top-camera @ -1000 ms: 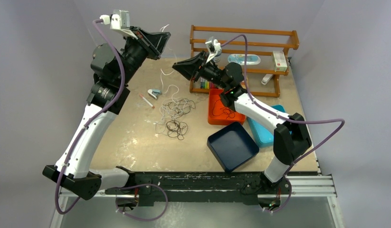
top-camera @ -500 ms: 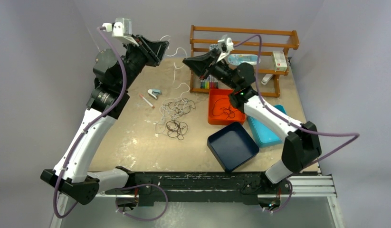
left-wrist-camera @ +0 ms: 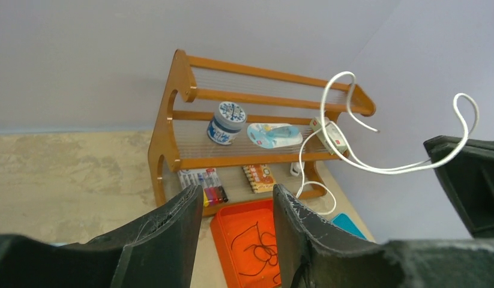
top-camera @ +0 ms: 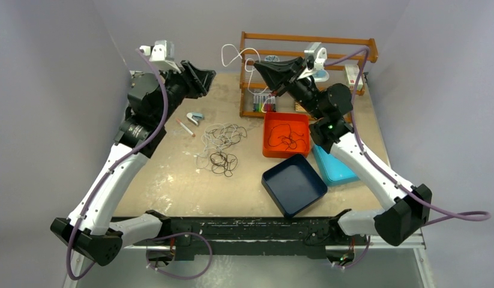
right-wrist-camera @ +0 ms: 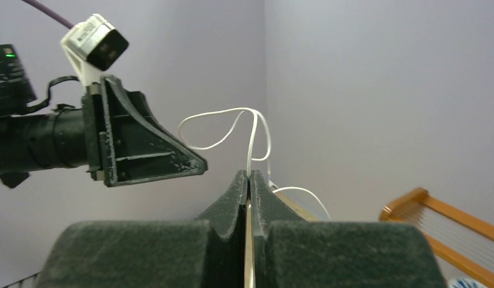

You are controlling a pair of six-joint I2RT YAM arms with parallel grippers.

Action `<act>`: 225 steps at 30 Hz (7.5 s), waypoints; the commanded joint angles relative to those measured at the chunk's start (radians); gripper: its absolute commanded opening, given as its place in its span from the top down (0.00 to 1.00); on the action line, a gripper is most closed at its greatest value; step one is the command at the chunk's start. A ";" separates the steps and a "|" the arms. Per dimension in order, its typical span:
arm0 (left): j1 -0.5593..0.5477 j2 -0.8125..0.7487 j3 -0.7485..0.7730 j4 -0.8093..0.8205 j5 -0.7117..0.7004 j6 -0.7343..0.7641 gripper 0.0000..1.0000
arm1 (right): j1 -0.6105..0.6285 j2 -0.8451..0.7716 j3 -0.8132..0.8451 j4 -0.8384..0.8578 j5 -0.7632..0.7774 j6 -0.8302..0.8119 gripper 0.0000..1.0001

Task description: Untangle the cables

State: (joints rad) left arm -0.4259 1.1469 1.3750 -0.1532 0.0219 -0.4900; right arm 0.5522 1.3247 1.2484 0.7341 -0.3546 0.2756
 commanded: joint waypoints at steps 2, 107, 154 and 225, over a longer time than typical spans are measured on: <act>0.002 -0.017 -0.033 0.015 -0.015 0.025 0.54 | -0.003 -0.083 -0.030 -0.093 0.115 -0.089 1.00; 0.002 0.131 -0.105 -0.166 -0.281 0.020 0.59 | 0.087 0.272 -0.306 -0.633 0.216 0.123 1.00; 0.018 0.195 -0.214 -0.238 -0.280 -0.016 0.52 | 0.134 -0.059 -0.252 -0.869 0.522 0.052 0.54; 0.046 0.601 -0.350 0.230 -0.315 -0.763 0.39 | 0.080 -0.045 -0.375 -0.674 0.497 0.034 0.55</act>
State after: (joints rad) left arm -0.3782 1.7348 1.0225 0.0296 -0.3035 -1.2232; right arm 0.6384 1.2926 0.8745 0.0147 0.1394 0.3111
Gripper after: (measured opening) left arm 0.609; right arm 0.455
